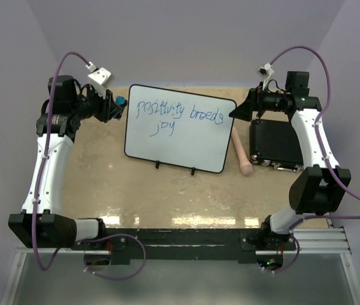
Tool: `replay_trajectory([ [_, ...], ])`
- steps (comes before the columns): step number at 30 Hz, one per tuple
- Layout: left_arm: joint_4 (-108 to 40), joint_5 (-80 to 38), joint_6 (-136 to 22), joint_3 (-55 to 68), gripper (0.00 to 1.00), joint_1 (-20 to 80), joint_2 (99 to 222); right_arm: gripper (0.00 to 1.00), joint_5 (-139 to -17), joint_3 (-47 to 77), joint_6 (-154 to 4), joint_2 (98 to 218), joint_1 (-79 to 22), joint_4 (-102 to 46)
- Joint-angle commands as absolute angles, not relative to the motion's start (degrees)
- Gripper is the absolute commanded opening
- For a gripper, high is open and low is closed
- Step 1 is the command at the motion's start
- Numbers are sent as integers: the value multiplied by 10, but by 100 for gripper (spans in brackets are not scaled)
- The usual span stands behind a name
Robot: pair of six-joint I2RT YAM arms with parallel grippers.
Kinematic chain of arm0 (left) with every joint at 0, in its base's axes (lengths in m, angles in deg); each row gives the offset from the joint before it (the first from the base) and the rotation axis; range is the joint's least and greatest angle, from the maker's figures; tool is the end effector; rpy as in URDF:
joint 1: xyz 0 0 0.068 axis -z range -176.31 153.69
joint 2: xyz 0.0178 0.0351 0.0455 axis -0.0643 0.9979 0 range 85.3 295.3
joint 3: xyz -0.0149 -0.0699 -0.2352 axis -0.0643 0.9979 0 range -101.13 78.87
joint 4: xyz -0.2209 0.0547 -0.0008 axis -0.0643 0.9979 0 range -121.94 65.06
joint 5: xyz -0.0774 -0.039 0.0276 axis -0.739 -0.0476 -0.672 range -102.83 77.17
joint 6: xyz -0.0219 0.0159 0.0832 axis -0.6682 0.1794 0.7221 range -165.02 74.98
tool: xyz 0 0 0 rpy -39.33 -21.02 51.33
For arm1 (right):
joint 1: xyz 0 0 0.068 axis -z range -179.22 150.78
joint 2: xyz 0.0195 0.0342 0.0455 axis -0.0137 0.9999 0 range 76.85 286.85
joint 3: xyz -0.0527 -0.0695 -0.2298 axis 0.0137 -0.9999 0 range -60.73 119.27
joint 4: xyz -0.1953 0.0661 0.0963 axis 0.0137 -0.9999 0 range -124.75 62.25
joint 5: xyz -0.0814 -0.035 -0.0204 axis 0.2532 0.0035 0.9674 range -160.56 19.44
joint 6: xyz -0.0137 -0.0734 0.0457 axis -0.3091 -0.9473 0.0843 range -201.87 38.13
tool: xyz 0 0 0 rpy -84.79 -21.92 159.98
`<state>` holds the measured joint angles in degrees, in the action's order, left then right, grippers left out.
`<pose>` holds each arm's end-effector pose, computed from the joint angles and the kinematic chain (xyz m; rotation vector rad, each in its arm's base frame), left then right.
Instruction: Erase the whiteboard
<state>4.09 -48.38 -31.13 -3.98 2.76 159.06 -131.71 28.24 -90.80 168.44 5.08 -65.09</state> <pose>0.2734 -0.0407 0.3701 0.5982 1.8844 -0.4633 0.3271 0.0436 0.3282 -0.6195 1.9365 1.0451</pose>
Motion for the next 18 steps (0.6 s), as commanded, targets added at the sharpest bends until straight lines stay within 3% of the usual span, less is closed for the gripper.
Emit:
replay_trajectory([
  [1, 15, -525, -250, -46, 0, 32, 1603, 99, -1378, 297, -900, 1683, 63, -662],
  [7, -34, -547, -218, -18, 0, 47, 1611, 98, -1295, 317, -870, 1679, 72, -623],
  [15, -16, -505, -214, -39, 0, 64, 1623, 99, -1271, 244, -842, 1613, 77, -537],
  [18, 3, -498, -208, -49, 0, 64, 1631, 99, -1300, 269, -878, 1640, 91, -596],
])
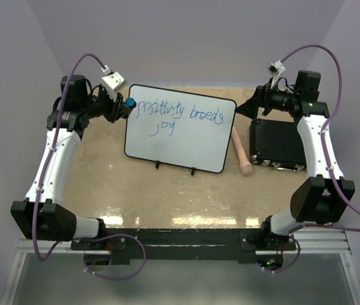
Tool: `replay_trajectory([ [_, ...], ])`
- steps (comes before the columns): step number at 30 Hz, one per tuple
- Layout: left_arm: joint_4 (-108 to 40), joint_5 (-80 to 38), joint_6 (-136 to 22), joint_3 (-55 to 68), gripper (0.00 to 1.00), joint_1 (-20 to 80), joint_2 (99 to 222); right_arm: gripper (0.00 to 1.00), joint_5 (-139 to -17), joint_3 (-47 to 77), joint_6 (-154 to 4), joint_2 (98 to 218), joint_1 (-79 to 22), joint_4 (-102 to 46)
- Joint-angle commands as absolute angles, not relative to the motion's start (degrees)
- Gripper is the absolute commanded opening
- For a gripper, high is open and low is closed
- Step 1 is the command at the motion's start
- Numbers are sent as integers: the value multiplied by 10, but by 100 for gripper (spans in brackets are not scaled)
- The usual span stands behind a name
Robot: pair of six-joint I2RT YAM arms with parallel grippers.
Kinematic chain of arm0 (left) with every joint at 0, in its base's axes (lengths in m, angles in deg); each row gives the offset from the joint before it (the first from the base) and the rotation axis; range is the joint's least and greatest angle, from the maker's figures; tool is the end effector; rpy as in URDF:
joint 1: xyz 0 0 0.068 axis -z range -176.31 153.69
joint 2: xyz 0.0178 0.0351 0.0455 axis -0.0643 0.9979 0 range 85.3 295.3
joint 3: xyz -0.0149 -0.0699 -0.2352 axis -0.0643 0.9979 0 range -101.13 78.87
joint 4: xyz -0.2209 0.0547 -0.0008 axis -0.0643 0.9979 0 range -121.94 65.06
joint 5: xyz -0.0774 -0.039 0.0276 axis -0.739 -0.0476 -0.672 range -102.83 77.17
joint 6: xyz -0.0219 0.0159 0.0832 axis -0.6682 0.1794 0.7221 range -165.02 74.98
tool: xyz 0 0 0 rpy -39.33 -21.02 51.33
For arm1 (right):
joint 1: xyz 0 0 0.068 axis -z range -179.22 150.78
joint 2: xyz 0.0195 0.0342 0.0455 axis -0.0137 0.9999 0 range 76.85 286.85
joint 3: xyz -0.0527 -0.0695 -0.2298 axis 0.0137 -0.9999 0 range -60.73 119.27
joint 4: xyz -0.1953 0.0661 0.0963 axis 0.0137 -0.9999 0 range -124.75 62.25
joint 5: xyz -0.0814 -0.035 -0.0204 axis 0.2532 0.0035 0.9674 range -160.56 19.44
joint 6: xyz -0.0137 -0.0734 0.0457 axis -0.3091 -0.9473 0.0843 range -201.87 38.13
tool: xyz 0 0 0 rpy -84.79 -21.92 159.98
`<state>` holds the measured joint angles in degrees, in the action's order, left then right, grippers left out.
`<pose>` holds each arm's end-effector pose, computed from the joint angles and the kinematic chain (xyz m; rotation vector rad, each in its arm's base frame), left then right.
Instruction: Erase the whiteboard
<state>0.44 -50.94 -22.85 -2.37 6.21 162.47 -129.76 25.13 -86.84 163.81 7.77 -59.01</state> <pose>0.2879 -0.0606 0.3541 0.8063 1.8107 -0.4629 0.3189 0.0281 0.3442 -0.5527 1.8833 0.9512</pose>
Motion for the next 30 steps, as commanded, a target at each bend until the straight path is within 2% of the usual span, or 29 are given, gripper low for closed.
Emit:
replay_trajectory([
  [1, 5, -490, -204, -45, 0, 64, 1631, 99, -1311, 273, -885, 1660, 97, -603],
  [6, -7, -477, -176, -34, 0, 67, 1633, 98, -1384, 312, -988, 1725, 123, -687],
  [11, -10, -474, -178, -45, 0, 75, 1648, 98, -1379, 316, -1033, 1762, 133, -707],
  [18, -8, -482, -182, -35, 0, 79, 1660, 87, -1404, 287, -1027, 1803, 133, -666],
  [24, -32, -482, -238, -20, 0, 81, 1669, 78, -1463, 337, -1113, 1861, 119, -753],
  [30, -36, -464, -310, -45, 0, 81, 1703, 73, -1471, 391, -1182, 1921, 93, -832],
])
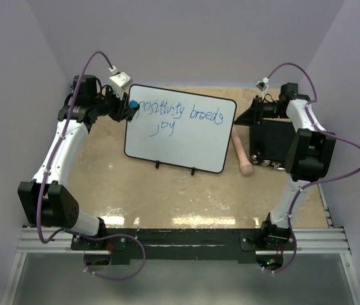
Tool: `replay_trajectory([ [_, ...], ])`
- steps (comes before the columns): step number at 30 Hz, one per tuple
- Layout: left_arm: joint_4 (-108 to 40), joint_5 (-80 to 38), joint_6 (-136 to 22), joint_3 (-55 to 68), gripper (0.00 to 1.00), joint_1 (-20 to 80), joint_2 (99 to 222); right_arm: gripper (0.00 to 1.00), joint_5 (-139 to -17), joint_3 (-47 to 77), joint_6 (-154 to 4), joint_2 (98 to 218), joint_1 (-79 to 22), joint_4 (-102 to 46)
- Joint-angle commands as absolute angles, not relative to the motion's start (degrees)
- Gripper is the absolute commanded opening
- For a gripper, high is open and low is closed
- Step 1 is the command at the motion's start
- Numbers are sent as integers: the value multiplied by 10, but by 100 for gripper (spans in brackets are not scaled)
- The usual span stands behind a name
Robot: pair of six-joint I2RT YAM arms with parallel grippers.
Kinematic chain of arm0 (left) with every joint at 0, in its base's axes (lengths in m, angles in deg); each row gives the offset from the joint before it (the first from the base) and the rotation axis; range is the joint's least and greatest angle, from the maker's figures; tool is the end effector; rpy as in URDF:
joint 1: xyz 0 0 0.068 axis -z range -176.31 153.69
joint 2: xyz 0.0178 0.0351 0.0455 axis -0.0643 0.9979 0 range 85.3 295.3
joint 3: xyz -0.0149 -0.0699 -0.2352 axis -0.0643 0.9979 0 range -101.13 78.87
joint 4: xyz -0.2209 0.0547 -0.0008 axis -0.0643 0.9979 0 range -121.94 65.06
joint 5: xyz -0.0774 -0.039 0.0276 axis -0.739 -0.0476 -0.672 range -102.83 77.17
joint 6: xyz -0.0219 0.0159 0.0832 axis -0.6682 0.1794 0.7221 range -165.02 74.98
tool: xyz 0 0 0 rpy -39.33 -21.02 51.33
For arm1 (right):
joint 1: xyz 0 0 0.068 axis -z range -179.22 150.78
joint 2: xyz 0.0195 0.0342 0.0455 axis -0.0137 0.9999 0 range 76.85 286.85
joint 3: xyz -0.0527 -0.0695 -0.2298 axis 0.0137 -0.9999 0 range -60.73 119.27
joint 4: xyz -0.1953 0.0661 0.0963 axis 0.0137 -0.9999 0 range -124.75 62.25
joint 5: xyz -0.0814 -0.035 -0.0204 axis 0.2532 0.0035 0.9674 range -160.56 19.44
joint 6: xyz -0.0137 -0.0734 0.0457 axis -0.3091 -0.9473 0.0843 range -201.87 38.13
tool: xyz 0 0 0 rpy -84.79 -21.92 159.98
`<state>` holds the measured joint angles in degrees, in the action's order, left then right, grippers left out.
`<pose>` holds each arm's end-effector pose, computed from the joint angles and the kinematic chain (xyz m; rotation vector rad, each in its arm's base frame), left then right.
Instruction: Erase the whiteboard
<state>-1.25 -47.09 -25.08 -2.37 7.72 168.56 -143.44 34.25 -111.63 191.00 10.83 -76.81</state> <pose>0.3152 -0.0660 0.3258 0.7588 1.9219 -0.4680 0.3763 0.0087 0.2271 -0.6393 1.9743 1.2921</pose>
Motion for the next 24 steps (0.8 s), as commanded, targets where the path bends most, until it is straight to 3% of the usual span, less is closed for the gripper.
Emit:
replay_trajectory([
  [1, -35, -447, -317, -47, 0, 81, 1706, 72, -1469, 395, -1181, 1924, 90, -834],
  [13, -57, -401, -339, -42, 0, 83, 1715, 63, -1468, 378, -1037, 1906, 65, -680],
  [24, -166, -316, -350, 0, 0, 139, 1724, 46, -1475, 405, -1030, 1915, 57, -697],
])
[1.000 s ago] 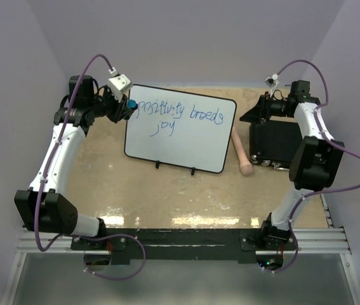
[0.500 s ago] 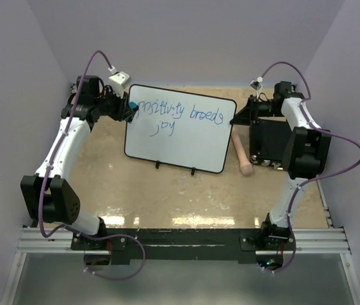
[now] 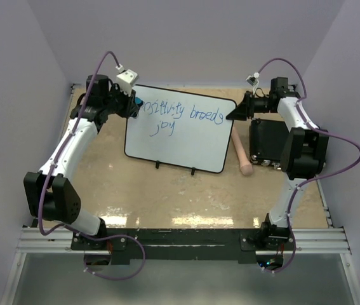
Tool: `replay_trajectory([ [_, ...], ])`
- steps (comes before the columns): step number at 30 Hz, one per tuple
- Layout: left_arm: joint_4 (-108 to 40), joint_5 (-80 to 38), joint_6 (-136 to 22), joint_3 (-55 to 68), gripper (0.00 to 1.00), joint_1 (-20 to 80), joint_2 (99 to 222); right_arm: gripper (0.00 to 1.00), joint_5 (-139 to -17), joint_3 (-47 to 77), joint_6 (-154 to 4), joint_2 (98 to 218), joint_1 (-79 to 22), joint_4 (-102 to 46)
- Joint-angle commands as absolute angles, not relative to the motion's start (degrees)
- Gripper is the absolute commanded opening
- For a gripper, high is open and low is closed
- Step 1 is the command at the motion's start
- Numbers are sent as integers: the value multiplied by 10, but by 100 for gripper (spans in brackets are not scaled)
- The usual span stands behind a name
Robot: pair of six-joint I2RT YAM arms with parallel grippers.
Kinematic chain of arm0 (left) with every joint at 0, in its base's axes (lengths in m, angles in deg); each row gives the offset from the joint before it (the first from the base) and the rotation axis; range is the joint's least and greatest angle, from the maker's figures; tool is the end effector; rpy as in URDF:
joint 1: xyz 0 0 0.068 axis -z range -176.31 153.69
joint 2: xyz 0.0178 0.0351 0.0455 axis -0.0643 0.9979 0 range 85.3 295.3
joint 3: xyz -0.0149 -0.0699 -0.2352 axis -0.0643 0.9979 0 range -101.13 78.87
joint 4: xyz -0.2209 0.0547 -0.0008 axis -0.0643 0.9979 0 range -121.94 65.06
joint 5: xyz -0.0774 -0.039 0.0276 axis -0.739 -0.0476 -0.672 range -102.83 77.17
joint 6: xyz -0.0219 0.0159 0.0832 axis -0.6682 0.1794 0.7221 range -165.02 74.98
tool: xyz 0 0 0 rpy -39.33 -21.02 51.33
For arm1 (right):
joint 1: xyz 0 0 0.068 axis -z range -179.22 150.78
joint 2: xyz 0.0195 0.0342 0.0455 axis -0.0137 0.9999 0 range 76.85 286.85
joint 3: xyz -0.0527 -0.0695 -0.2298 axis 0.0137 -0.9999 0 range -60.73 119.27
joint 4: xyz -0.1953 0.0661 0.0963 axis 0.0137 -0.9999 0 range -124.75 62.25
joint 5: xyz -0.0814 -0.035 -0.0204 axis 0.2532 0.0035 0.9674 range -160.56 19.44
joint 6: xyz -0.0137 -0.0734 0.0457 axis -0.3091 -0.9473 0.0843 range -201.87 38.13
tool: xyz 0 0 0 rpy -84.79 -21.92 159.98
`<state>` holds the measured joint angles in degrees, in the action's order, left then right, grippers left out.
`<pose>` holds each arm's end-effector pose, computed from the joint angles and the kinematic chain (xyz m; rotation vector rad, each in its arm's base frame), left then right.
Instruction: Erase the whiteboard
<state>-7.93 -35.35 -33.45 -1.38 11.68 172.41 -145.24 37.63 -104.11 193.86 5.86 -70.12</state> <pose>0.3398 -0.0777 0.3091 0.5830 2.0031 -0.3758 0.3947 0.0401 0.2312 -0.6924 1.9294 1.3684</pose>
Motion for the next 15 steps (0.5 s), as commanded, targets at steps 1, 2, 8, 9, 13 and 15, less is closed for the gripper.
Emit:
replay_trajectory([
  [1, -172, -308, -352, 1, 0, 141, 1727, 44, -1475, 407, -1030, 1914, 57, -698],
  [2, -186, -304, -354, 6, 0, 143, 1728, 43, -1475, 407, -1029, 1912, 57, -698],
  [8, -237, -261, -356, 33, 0, 154, 1735, 33, -1474, 407, -1024, 1905, 56, -700],
  [9, -241, -254, -355, 35, 0, 154, 1736, 32, -1474, 405, -1024, 1904, 55, -700],
  [13, -247, -244, -352, 35, 0, 155, 1747, 21, -1469, 403, -1023, 1902, 55, -700],
  [15, -255, -250, -348, 37, 0, 155, 1750, 14, -1466, 402, -1021, 1903, 55, -703],
])
